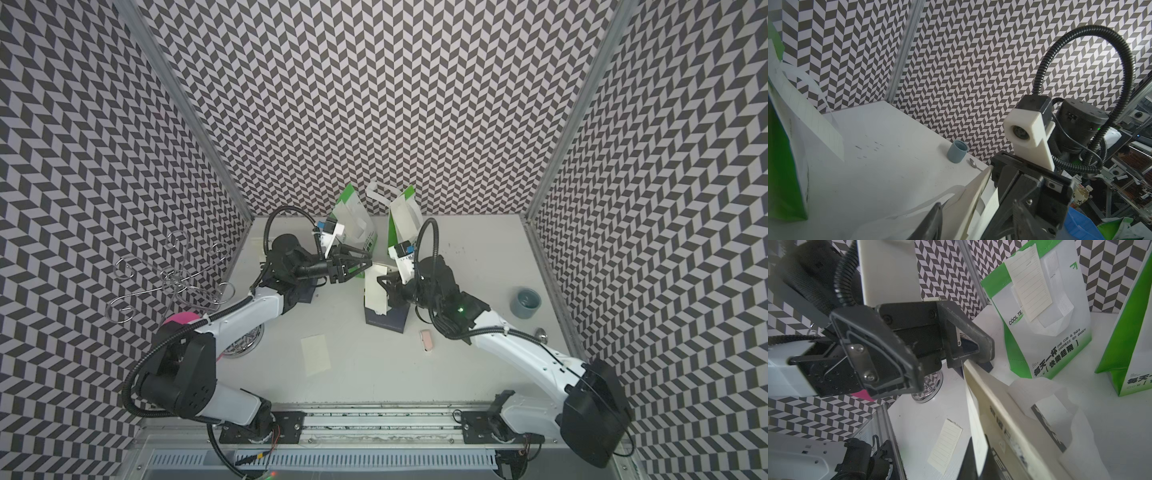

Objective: Staple the receipts to the bags
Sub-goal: Hold the receipt from the takeout bag.

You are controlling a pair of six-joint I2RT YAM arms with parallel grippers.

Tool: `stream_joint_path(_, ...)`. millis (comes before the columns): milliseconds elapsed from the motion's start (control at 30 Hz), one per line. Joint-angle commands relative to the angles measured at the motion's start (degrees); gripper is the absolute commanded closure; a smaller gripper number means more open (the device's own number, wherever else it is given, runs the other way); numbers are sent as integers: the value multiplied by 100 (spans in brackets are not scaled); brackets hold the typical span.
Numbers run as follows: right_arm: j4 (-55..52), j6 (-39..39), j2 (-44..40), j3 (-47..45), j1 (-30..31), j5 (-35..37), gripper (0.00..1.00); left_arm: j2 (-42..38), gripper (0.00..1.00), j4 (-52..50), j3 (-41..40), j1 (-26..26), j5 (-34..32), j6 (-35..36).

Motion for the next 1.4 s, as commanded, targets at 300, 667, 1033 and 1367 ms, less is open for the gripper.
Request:
stream_joint_path(300,328,310,-176,-192,-20,54,100,-179,40,-479,125,0,-97,495)
stream_joint_path(667,728,587,-298,-384,-19,25,100,-154,44,-493,97,-1,-70,564)
stream_joint_path(1033,752,540,-331,-329,-7,69,100,-186,50,-517,97,-6,-81,601)
stream_joint_path(1367,589,421,-180,-209,-10,155,100,-183,58,-819,165,-6,-135,799)
